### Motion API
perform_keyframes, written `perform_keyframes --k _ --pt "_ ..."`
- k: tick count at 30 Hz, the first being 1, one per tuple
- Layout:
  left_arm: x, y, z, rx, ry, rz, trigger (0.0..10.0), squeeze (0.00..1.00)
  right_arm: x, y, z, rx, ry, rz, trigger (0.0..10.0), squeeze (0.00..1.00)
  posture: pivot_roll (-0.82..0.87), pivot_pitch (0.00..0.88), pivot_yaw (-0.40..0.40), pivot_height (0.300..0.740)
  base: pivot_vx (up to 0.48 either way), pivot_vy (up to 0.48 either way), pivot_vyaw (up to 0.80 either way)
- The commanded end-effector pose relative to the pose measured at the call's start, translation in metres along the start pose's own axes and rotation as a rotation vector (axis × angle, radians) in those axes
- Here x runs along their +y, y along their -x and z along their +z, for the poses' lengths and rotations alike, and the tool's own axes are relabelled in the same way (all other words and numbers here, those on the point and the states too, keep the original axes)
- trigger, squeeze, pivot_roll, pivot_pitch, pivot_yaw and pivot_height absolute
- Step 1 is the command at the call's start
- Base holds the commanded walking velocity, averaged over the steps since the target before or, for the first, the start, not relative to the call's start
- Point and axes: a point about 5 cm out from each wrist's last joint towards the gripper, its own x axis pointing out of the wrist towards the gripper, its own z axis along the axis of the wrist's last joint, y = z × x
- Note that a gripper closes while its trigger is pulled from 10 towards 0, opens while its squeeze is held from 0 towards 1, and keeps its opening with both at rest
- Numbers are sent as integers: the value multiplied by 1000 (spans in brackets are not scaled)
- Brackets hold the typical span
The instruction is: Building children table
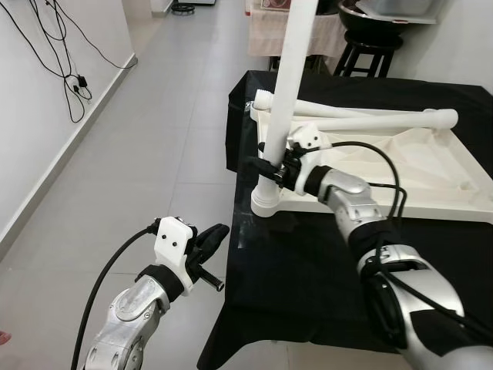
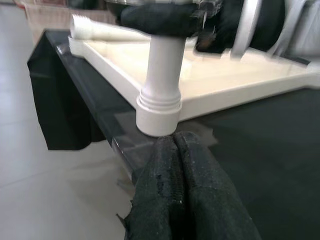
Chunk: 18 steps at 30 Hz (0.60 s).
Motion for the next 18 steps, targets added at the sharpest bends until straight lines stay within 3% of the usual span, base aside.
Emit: perform_keyframes --k 1,2,4,5,9,13,14,17,18 --pt "1 2 0 -2 4 3 10000 0 -9 16 -36 177 26 -172 0 0 57 95 -70 740 0 0 0" --pt "3 2 -1 -4 9 4 10000 0 3 24 -34 145 -15 -265 0 0 20 81 -51 740 0 0 0" --pt "3 2 -1 -4 9 4 10000 0 3 24 -34 145 -15 -265 0 0 20 81 -51 740 0 0 0" --pt "4 0 -1 -5 20 -1 10000 0 10 31 -30 114 -33 -316 0 0 12 74 -46 740 0 0 0" --pt "3 -4 -1 -3 32 -24 10000 0 24 25 -33 111 -8 -232 0 0 24 75 -58 740 0 0 0" --pt "3 -4 -1 -8 33 -17 10000 0 24 20 -31 111 -6 -222 0 0 23 75 -68 740 0 0 0" --pt "3 -4 -1 -14 34 -5 10000 0 23 15 -26 96 2 -218 10000 388 25 74 -68 740 0 0 0" --pt "4 -4 0 -18 36 5 10000 0 20 11 -19 79 10 -212 10000 388 29 74 -71 740 0 0 0" --pt "4 -4 0 -20 37 11 10000 0 16 6 -10 52 11 -203 10000 1000 31 75 -70 740 0 0 0"
